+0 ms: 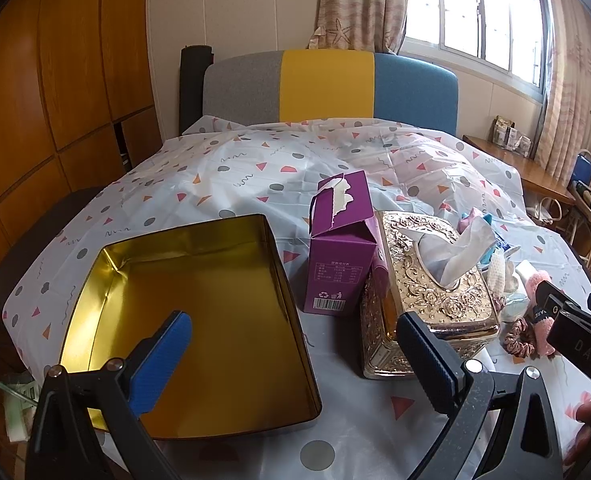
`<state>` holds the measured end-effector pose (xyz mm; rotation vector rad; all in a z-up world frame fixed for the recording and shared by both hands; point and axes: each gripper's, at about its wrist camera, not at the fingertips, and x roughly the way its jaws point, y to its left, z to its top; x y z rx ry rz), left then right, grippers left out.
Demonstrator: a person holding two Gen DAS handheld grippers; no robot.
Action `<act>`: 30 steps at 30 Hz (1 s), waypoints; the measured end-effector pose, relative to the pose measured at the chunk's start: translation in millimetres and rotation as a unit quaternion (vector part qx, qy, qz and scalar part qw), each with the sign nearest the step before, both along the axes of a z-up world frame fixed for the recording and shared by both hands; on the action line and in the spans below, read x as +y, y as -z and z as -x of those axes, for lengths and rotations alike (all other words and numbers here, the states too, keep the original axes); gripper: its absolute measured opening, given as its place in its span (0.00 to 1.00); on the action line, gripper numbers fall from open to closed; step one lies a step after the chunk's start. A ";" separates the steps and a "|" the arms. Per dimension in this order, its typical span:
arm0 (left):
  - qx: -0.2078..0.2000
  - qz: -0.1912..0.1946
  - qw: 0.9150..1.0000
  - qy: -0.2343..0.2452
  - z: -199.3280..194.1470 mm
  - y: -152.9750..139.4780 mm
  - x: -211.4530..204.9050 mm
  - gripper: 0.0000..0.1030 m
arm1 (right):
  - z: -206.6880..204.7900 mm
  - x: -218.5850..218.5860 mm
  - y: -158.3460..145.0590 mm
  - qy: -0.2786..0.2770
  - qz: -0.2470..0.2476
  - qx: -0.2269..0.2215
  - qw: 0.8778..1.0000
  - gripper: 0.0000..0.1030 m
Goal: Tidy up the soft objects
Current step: 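Move both tools toward the pile of soft items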
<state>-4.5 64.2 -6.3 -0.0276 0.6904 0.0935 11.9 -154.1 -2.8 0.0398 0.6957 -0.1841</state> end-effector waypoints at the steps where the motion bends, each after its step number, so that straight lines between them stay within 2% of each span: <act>1: -0.001 0.000 1.000 0.000 0.2 -0.3 -0.3 1.00 | 0.1 0.0 -0.2 0.000 0.000 0.000 1.000 0.91; 25: 0.001 -0.007 1.000 0.010 -0.1 -1.5 -8.7 1.00 | -3.5 -14.3 -3.4 0.010 -0.011 -0.004 1.000 0.91; 28: 0.001 0.004 0.999 0.037 0.2 -0.4 -10.5 1.00 | -8.7 -24.2 -4.6 0.007 -0.028 0.003 1.000 0.91; 30: 0.002 0.030 0.997 0.070 0.7 0.4 -10.5 1.00 | -14.5 -35.0 -6.3 0.005 -0.041 0.010 0.999 0.91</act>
